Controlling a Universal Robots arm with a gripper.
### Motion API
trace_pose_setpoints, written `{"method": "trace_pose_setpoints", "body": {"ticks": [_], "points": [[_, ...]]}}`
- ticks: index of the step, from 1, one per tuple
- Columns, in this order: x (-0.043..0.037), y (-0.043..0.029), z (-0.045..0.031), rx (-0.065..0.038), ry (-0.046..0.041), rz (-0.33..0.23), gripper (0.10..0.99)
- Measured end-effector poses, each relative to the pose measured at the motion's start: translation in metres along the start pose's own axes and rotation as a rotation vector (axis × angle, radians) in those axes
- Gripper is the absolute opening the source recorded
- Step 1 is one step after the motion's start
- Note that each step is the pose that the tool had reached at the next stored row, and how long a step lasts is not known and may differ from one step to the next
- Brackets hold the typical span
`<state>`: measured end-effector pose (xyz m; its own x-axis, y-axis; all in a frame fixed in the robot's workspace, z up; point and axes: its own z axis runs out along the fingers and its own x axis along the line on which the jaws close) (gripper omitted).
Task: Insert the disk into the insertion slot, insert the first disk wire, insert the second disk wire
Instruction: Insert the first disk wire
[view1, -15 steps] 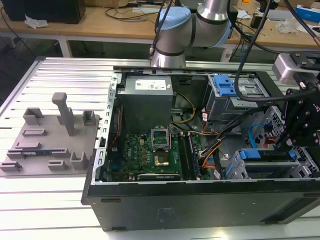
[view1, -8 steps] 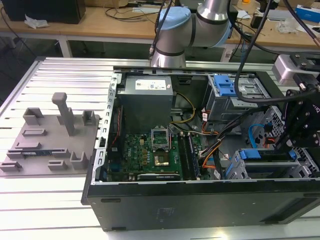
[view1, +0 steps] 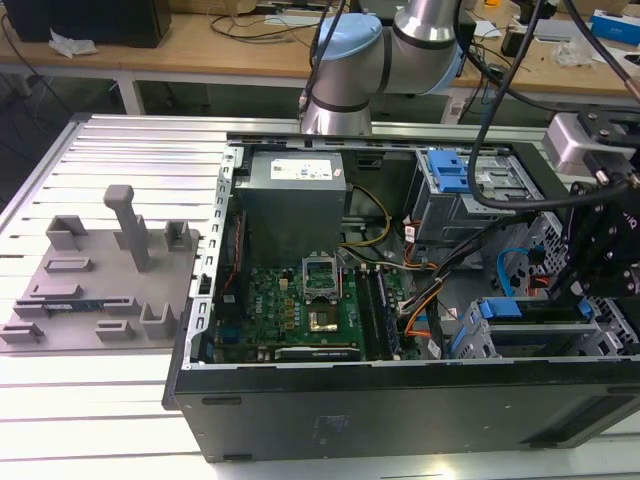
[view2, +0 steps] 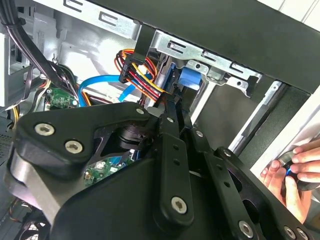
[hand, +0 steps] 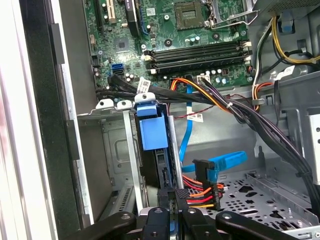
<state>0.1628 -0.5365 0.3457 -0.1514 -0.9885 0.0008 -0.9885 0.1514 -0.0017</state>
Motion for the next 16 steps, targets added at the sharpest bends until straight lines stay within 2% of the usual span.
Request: {"method": "trace_pose_setpoints", "body": {"ticks": [11, 12, 14, 16], "points": [[0.0, 0.0, 0.0021, 0.0, -0.0004, 0.0, 0.165], [0.0, 0.0, 0.0011, 0.0, -0.0008, -0.001, 0.165], [0.0, 0.0, -0.0071, 0.0, 0.0007, -0.002, 0.165], [-0.0002, 0.0001, -0.0092, 0.0, 0.0024, -0.009, 0.165]]}}
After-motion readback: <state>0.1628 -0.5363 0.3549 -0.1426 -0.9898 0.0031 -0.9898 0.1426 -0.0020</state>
